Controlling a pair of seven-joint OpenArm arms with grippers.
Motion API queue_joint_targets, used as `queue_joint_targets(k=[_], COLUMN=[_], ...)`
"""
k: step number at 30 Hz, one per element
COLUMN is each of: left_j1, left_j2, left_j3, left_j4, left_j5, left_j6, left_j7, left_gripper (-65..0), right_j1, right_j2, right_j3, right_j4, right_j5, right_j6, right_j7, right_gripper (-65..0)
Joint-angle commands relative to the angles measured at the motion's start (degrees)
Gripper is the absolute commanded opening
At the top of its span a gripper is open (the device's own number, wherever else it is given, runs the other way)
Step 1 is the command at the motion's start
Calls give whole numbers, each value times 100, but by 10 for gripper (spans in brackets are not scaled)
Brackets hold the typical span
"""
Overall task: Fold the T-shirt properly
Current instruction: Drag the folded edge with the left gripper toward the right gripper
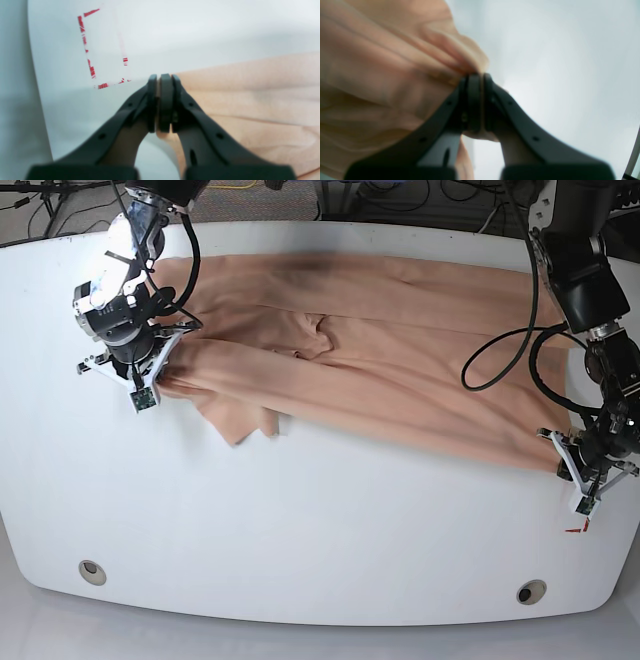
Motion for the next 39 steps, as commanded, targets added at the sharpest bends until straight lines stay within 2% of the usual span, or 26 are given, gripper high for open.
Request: queue_joint_targets(k=[1, 7, 13, 25, 31, 35, 39], left_j1=[-142, -107, -125, -107, -63, 438, 851], left_j2=[-126, -302, -302, -310, -319, -319, -319], left_j3=[-28, -28, -28, -54, -239, -599, -643], left_j4=[78, 25, -151, -230, -54, 465, 931], left_j5=[-15, -32, -24, -59, -32, -24, -24], left_j6=[36, 36, 36, 36, 36, 36, 36], left_j7=[-109, -126, -320, -276, 340, 779, 964], left_gripper=[-650, -650, -650, -650, -650, -650, -650], right_j1=[41, -20, -73, -222, -372, -486, -512], right_j2=[61, 53, 53, 44, 44, 44, 44], right_j3=[24, 24, 24, 24, 24, 24, 33], right_j4=[104, 95, 95, 122, 122, 104, 104], right_j5=[-56, -56, -56, -56, -47, -47, -47], right_j6=[-27, -27, -27, -27, -27, -27, -27], right_j7=[47, 47, 47, 20, 20, 20, 20], right_gripper=[-648, -648, -648, -648, -648, -648, -648])
